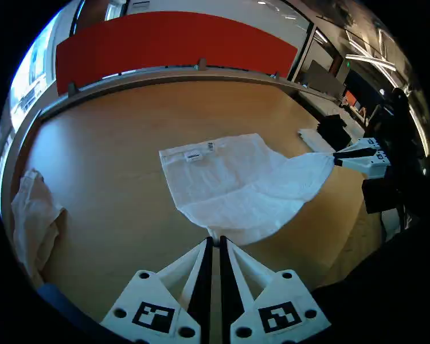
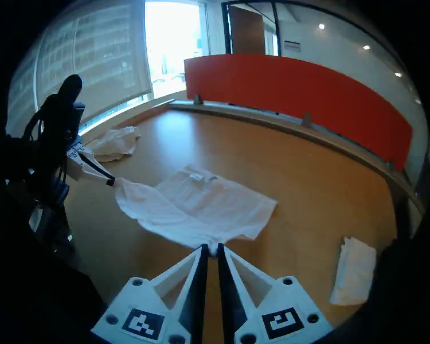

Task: Fold towel

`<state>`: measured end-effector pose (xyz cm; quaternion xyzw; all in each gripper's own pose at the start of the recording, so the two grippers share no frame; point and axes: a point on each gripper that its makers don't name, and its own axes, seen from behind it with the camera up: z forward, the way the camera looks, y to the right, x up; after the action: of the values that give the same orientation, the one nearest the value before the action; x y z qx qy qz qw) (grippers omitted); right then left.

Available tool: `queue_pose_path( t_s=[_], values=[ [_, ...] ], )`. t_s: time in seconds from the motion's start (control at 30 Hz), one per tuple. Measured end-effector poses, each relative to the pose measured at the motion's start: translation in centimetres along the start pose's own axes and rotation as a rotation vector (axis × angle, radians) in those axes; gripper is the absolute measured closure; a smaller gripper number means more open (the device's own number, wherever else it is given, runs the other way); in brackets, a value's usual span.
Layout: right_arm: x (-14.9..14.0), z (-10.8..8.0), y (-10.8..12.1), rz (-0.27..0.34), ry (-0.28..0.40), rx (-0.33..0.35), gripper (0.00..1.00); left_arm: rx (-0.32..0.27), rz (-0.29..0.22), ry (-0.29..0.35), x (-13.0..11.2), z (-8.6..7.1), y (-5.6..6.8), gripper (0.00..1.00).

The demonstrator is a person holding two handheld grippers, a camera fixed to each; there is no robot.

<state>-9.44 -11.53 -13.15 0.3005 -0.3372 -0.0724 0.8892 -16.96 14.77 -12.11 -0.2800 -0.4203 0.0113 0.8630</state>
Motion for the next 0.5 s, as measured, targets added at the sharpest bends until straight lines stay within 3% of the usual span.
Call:
queue_pose_path(
  t_s=[0.27,0.5],
  values=[
    [-0.3,-1.3,-0.3,0.018,-0.008,0.01,0.88,-0.028,-0.032,-0.011,-0.5,-1.2,1.1,0.91],
    [-0.5,-1.4,-0.2,0.01,-0.019,0.007,0.88,-0.032,-0.034,-0.013,-0.6,-1.2,1.4,0.91]
  ],
)
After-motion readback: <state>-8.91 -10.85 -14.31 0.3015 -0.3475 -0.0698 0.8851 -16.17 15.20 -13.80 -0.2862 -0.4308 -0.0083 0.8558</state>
